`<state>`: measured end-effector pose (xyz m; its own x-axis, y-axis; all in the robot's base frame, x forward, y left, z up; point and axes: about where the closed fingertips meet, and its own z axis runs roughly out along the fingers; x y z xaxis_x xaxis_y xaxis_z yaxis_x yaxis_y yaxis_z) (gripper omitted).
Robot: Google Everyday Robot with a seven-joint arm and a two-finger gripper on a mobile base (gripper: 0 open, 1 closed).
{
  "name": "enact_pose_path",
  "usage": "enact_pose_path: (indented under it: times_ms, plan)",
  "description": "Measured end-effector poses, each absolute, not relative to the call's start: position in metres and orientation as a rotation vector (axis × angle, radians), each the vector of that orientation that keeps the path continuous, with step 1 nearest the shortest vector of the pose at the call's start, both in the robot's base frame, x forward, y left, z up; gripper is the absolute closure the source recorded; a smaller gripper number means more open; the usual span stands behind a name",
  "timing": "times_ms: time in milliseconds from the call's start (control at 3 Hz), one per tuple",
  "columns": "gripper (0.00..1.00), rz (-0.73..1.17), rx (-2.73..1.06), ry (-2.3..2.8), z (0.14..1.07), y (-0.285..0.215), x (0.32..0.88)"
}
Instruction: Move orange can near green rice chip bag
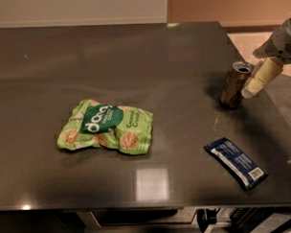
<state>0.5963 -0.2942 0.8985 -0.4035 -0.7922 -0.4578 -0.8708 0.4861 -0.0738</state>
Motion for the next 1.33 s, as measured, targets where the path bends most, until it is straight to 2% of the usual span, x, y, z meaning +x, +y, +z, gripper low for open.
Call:
enact_pose_path:
  times_ms: [333, 1000, 1333]
  plan:
    - [0.16, 0.312, -1.371, 2.289, 0.896, -0.287, 0.6]
    - [0.62, 0.421, -1.403, 2.228, 0.902, -0.263, 0.591]
    - [0.86, 0.511, -1.452, 2.159, 0.914, -0.234, 0.574]
